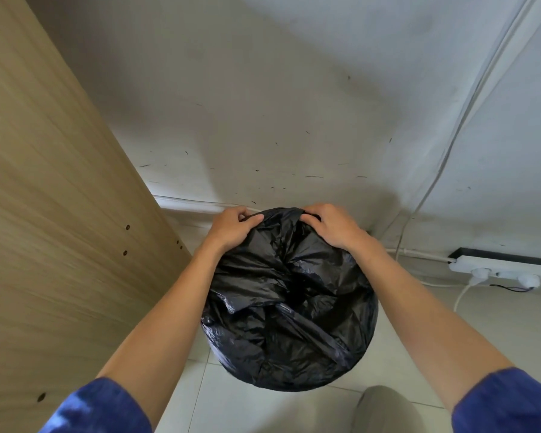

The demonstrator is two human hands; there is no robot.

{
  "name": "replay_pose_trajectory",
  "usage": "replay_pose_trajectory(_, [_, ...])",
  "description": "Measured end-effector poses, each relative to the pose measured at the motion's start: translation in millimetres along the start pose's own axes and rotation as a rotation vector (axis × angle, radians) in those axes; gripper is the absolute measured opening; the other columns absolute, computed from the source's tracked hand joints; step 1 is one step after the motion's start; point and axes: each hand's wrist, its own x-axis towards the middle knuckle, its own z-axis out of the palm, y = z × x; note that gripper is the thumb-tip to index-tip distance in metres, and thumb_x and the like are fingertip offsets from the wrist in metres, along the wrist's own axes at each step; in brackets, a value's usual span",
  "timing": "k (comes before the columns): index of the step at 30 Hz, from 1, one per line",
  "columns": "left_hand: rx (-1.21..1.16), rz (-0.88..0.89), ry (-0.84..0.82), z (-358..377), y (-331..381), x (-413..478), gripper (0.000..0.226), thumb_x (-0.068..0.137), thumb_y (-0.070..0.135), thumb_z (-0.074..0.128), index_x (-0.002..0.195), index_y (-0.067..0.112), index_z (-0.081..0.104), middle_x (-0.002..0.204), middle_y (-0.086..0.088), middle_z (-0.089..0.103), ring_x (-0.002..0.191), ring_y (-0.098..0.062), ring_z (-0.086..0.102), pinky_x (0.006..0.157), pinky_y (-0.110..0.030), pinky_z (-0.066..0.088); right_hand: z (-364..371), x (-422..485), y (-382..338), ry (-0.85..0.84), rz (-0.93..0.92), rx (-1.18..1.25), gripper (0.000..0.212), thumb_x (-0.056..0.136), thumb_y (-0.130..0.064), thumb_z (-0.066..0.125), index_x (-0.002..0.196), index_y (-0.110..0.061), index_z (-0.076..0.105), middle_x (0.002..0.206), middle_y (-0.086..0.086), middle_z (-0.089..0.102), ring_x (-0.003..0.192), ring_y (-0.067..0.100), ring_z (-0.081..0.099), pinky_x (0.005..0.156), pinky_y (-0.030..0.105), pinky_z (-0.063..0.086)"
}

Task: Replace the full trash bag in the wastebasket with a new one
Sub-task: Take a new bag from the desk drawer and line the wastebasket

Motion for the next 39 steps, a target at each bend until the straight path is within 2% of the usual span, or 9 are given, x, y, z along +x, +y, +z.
replay_pose_trajectory(6, [0.224, 0.025, 0.132, 2, -4, -10, 0.042, 0.096, 0.057, 0.057, 0.122, 0.024, 0.059, 0.130, -0.003, 0.061, 0.122, -0.026, 0.056, 0.098, -0.041, 0.048, -6, 9, -13, -0.115, 0.026, -0.073, 0.036, 0.108, -0.031, 0.047, 0.138, -0.017, 0.063, 0.131, 0.011, 0.069, 0.119, 0.034, 0.062, 0.102, 0.046, 0.049])
replay_pose_trajectory(9, [0.420, 0.434, 0.379, 3, 9, -38, 0.039, 0.099, 0.045, 0.056, 0.126, 0.016, 0.061, 0.127, -0.006, 0.058, 0.119, -0.025, 0.053, 0.099, -0.040, 0.044, -9, -3, -19, 0.011, 0.025, -0.230, 0.045, 0.106, -0.035, 0.048, 0.149, -0.022, 0.052, 0.149, 0.008, 0.055, 0.138, 0.033, 0.049, 0.115, 0.051, 0.034])
replay_pose_trajectory(12, [0.550, 0.979, 0.134, 2, 14, -72, 0.023, 0.098, 0.034, 0.059, 0.108, 0.015, 0.067, 0.111, -0.004, 0.063, 0.103, -0.023, 0.057, 0.090, -0.043, 0.046, -8, -38, -26, 0.385, -0.364, -0.252, 0.025, 0.097, -0.019, 0.061, 0.116, -0.009, 0.073, 0.123, 0.013, 0.067, 0.115, 0.033, 0.061, 0.100, 0.046, 0.047])
replay_pose_trajectory(14, [0.732, 1.069, -0.148, 10, 4, -87, 0.033, 0.103, 0.042, 0.049, 0.124, 0.021, 0.065, 0.130, 0.000, 0.062, 0.124, -0.022, 0.054, 0.105, -0.042, 0.041, -1, -64, -22, 0.306, -0.619, -0.295, 0.016, 0.096, -0.016, 0.062, 0.097, -0.008, 0.075, 0.102, 0.009, 0.072, 0.097, 0.030, 0.064, 0.084, 0.042, 0.053])
replay_pose_trajectory(18, [1.173, 0.833, -0.499, 24, -24, -93, 0.075, 0.103, 0.067, 0.018, 0.164, 0.024, 0.012, 0.172, -0.003, 0.006, 0.159, -0.026, -0.005, 0.128, -0.047, -0.005, 18, -93, -14, -0.351, -0.515, -0.708, 0.068, 0.099, -0.066, 0.035, 0.152, -0.025, 0.049, 0.164, 0.012, 0.037, 0.153, 0.032, 0.031, 0.124, 0.058, 0.020])
replay_pose_trajectory(21, [1.466, 0.644, -0.572, 28, -37, -85, 0.094, 0.092, 0.082, 0.014, 0.163, 0.026, -0.010, 0.171, -0.005, -0.014, 0.155, -0.031, -0.023, 0.124, -0.052, -0.017, 20, -98, -8, -0.695, -0.239, -1.020, 0.096, 0.084, -0.091, 0.013, 0.163, -0.038, 0.006, 0.172, 0.007, -0.009, 0.158, 0.031, -0.016, 0.117, 0.065, -0.021])
replay_pose_trajectory(31, [1.829, 0.207, -0.732, 44, -39, -79, 0.100, 0.087, 0.089, 0.024, 0.164, 0.030, -0.002, 0.171, -0.006, -0.015, 0.154, -0.038, -0.022, 0.119, -0.062, -0.020, 21, -97, -14, -0.879, -0.047, -1.296, 0.104, 0.082, -0.093, 0.013, 0.164, -0.030, 0.003, 0.172, 0.010, -0.008, 0.157, 0.031, -0.019, 0.116, 0.064, -0.025])
replay_pose_trajectory(36, [1.433, 0.427, -0.528, 34, -12, -88, 0.081, 0.091, 0.073, 0.048, 0.153, 0.021, 0.043, 0.159, -0.013, 0.039, 0.150, -0.036, 0.029, 0.123, -0.053, 0.017, 12, -101, -22, -0.504, -0.299, -0.951, 0.077, 0.093, -0.076, 0.040, 0.143, -0.021, 0.056, 0.144, 0.016, 0.056, 0.140, 0.038, 0.044, 0.122, 0.061, 0.011])
replay_pose_trajectory(39, [1.105, 0.671, -0.239, 28, 9, -87, 0.050, 0.094, 0.056, 0.054, 0.128, 0.020, 0.061, 0.123, -0.004, 0.064, 0.117, -0.028, 0.058, 0.094, -0.043, 0.044, 9, -94, -20, -0.040, -0.480, -0.667, 0.039, 0.094, -0.049, 0.058, 0.115, -0.017, 0.068, 0.114, 0.008, 0.065, 0.109, 0.032, 0.059, 0.098, 0.048, 0.040])
